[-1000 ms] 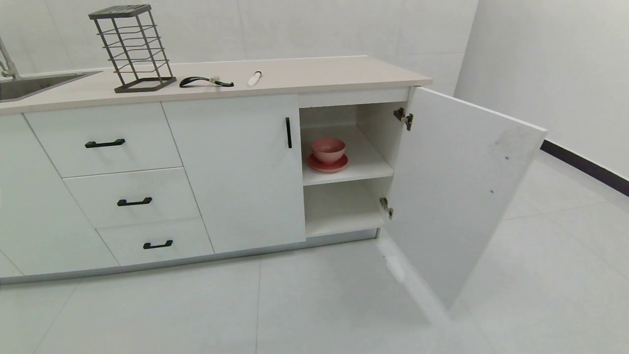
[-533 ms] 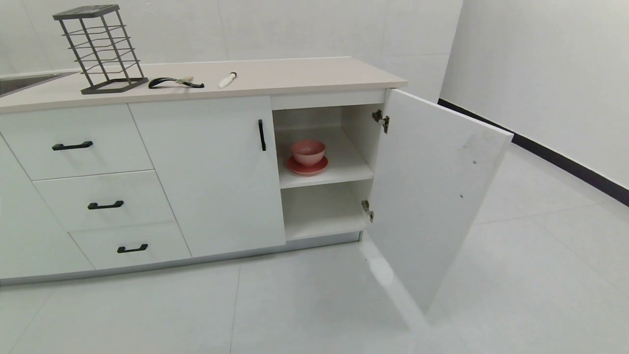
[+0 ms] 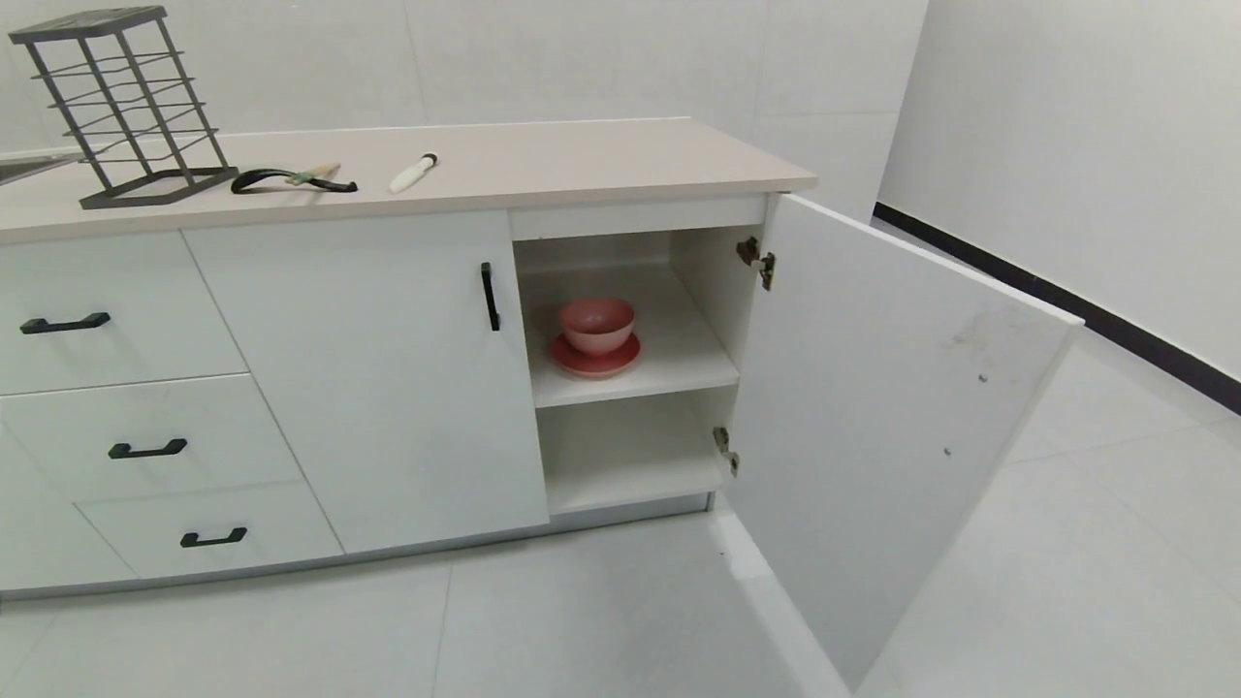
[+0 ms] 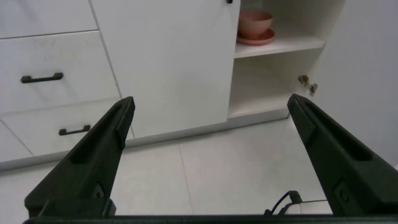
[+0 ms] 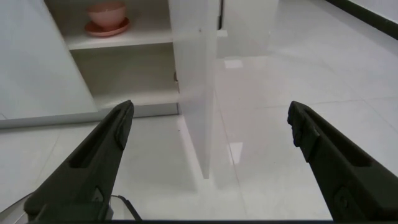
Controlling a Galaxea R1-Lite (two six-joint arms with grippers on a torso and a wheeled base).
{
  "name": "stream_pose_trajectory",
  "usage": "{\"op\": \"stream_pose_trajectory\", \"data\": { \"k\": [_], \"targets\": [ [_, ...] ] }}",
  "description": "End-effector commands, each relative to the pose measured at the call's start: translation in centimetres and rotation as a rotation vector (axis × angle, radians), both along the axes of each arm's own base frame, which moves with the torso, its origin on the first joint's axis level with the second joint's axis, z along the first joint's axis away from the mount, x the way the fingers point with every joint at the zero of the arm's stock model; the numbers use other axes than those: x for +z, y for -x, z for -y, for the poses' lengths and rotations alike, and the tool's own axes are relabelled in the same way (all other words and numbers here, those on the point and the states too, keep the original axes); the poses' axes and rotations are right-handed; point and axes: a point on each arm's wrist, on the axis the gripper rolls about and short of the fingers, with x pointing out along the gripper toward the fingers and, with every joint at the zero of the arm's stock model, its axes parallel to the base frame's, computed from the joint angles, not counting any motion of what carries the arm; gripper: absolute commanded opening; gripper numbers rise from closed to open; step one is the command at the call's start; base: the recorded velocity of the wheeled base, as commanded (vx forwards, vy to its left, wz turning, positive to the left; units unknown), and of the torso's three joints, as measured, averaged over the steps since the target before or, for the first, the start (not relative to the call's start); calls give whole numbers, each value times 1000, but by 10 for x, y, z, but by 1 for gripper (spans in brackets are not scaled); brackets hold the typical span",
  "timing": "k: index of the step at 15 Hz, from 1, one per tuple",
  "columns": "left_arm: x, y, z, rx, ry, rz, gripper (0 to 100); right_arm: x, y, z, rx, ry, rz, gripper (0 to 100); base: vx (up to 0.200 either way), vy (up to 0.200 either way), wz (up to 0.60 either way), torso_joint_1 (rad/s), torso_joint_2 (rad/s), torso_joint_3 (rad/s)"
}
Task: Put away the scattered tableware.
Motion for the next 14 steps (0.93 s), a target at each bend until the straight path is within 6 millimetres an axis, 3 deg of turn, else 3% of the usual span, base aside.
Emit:
{"op": "stream_pose_trajectory", "data": {
  "k": [1, 8, 9, 12, 14],
  "targets": [
    [0, 0, 0, 4, -1, -1, 100, 0, 0, 0, 1, 0, -3, 100, 0, -200, 0, 7, 2, -2],
    [0, 0, 0, 5, 1, 0, 100, 0, 0, 0, 0, 4, -3, 100, 0, -200, 0, 1, 4, 3],
    [0, 0, 0, 4, 1, 0, 100, 0, 0, 0, 1, 2, -3, 0, 0, -200, 0, -2, 7, 2],
    [0, 0, 0, 5, 4, 0, 100, 0, 0, 0, 1, -3, -4, 0, 0, -200, 0, 2, -2, 1],
    [0, 0, 0, 5, 4, 0, 100, 0, 0, 0, 0, -4, -2, 0, 0, 0, 0, 0, 0, 0]
  ]
}}
